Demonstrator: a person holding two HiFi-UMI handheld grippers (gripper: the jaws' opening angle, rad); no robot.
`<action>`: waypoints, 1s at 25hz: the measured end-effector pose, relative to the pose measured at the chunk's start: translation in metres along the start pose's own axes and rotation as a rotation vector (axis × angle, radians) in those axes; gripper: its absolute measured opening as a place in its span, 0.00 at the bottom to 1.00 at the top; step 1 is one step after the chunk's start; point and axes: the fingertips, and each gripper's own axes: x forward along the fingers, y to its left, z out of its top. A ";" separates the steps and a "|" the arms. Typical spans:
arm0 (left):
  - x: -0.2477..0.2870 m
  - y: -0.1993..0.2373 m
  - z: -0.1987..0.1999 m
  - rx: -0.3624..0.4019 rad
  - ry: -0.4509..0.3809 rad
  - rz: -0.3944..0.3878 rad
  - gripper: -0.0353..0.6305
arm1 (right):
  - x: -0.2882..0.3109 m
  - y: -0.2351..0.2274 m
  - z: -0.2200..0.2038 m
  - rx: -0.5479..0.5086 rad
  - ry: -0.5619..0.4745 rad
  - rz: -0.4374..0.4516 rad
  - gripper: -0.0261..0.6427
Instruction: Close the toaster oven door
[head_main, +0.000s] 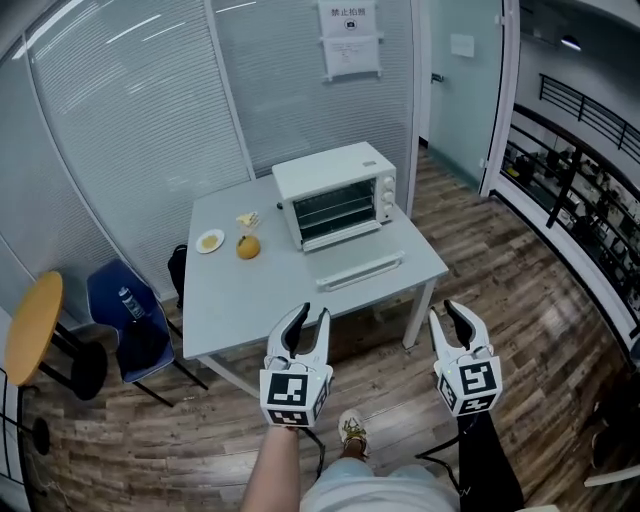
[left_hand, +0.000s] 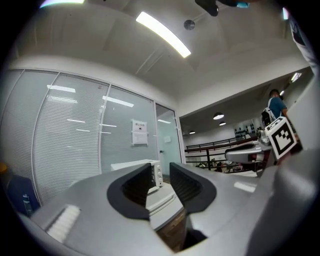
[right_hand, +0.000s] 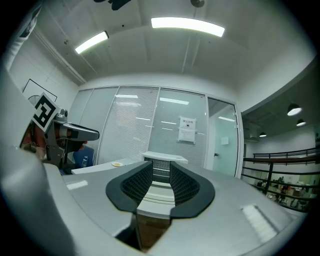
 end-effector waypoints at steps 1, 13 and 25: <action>0.010 0.004 -0.001 -0.003 -0.001 -0.005 0.24 | 0.009 -0.003 0.000 0.004 -0.001 -0.002 0.17; 0.138 0.076 -0.017 -0.016 0.019 -0.057 0.24 | 0.148 -0.037 -0.009 0.005 0.034 -0.029 0.17; 0.227 0.116 -0.058 -0.012 0.050 -0.079 0.24 | 0.241 -0.048 -0.050 -0.074 0.133 -0.019 0.17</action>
